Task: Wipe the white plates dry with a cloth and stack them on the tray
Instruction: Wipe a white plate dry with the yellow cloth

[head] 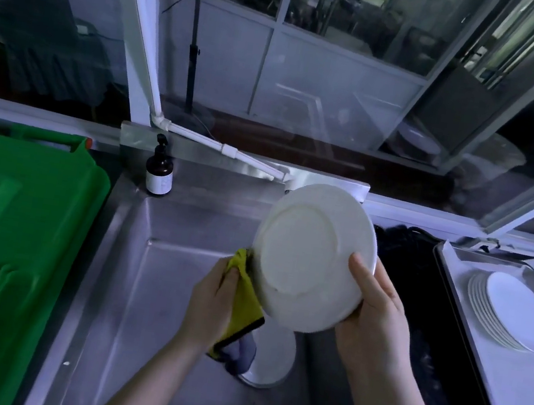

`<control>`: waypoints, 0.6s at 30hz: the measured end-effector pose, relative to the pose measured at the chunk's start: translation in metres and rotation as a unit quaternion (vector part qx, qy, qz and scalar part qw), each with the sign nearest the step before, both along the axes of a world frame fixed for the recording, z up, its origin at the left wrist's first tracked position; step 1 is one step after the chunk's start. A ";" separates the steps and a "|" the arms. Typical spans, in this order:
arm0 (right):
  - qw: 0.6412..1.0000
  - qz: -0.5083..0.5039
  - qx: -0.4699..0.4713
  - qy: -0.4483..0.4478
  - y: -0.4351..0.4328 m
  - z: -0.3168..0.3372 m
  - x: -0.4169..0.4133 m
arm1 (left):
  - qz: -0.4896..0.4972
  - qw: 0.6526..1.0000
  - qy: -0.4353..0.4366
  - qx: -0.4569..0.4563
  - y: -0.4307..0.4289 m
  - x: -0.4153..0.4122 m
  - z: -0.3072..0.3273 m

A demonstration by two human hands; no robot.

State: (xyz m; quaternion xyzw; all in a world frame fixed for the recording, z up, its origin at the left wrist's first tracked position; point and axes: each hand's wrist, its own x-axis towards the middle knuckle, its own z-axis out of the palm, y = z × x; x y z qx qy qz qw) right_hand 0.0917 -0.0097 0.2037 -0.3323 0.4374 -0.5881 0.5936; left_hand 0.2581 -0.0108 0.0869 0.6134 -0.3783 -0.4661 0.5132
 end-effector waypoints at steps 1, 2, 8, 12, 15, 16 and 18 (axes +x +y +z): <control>1.000 -0.002 -0.007 -0.001 -0.001 -0.002 -0.001 | 0.006 1.000 0.009 0.011 -0.001 0.005 -0.003; 1.000 0.001 -0.017 0.010 -0.001 -0.003 -0.003 | 0.015 0.999 0.024 0.024 -0.003 0.009 -0.005; 0.928 0.053 -0.125 0.347 0.016 -0.015 -0.008 | -0.030 0.979 0.160 0.126 -0.015 0.025 0.007; 0.861 0.124 -0.123 0.478 0.029 -0.027 -0.012 | -0.096 0.955 0.213 0.182 -0.017 0.038 0.023; 0.803 0.162 -0.206 0.535 0.041 -0.030 -0.018 | -0.105 0.959 0.187 0.187 -0.012 0.042 0.029; 0.770 0.175 -0.243 0.563 0.044 -0.031 -0.021 | -0.116 0.961 0.166 0.191 -0.010 0.042 0.031; 0.708 0.199 -0.310 0.602 0.047 -0.034 -0.030 | -0.126 0.964 0.135 0.194 -0.007 0.038 0.036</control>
